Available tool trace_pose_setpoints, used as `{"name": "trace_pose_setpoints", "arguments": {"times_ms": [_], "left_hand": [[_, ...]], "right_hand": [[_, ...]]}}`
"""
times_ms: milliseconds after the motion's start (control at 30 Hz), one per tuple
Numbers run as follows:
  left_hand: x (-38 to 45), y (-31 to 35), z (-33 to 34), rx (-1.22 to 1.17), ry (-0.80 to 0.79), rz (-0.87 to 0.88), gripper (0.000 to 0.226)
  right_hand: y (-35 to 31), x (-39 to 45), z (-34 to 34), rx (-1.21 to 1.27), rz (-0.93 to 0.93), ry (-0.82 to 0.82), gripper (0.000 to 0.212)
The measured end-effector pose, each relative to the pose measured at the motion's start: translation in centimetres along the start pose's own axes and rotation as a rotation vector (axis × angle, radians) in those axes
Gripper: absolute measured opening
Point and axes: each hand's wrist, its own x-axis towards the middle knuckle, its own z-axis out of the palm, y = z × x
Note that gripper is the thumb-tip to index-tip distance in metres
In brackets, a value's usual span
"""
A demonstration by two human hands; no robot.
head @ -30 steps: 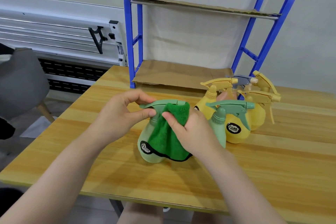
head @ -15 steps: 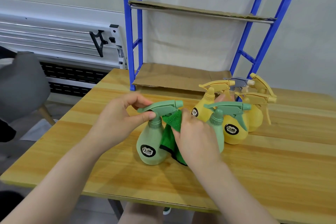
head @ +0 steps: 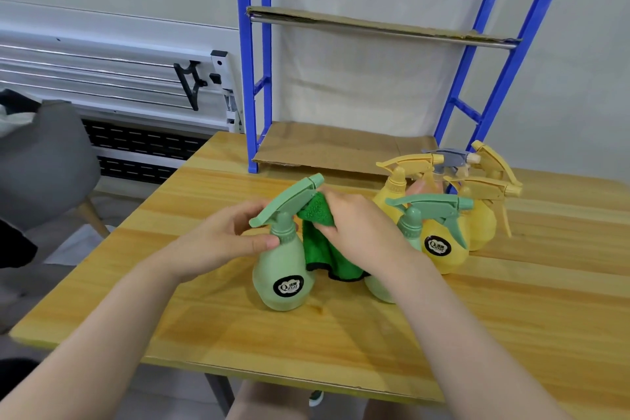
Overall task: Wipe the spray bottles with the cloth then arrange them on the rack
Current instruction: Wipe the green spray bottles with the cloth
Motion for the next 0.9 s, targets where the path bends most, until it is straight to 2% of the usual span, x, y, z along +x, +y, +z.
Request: {"name": "trace_pose_setpoints", "arguments": {"times_ms": [100, 333, 433, 467, 533, 600, 667, 800, 900], "left_hand": [[0.6, -0.1, -0.3, -0.074, -0.074, -0.055, 0.03], [1.0, -0.7, -0.3, -0.107, -0.041, 0.022, 0.04], [1.0, -1.1, 0.0, -0.104, 0.03, 0.077, 0.059], [1.0, -1.1, 0.2, -0.103, 0.052, 0.095, 0.059], [1.1, -1.1, 0.7, -0.097, 0.087, 0.136, 0.044], [1.1, -1.1, 1.5, -0.074, 0.147, 0.158, 0.034], [1.0, -0.8, 2.4, 0.01, 0.235, 0.15, 0.033], [0.5, 0.3, 4.6, 0.167, 0.443, 0.082, 0.029], [0.1, 0.6, 6.1, 0.232, 0.587, 0.044, 0.026]], "right_hand": [[0.0, 0.4, 0.0, -0.041, -0.007, 0.037, 0.041], [0.7, -1.5, -0.4, 0.123, 0.105, 0.027, 0.047], [0.7, -2.5, -1.1, 0.274, 0.165, 0.088, 0.049], [0.5, -2.8, -1.3, 0.355, 0.183, 0.131, 0.051], [0.0, -3.3, -1.5, 0.517, 0.218, 0.215, 0.054], [-1.0, -3.4, -1.5, 0.619, 0.234, 0.286, 0.055], [-2.1, -3.4, -1.3, 0.66, 0.222, 0.333, 0.054], [-3.8, -3.0, -0.7, 0.646, 0.193, 0.36, 0.047], [-3.7, -3.0, -1.1, 0.66, 0.182, 0.444, 0.051]]}}
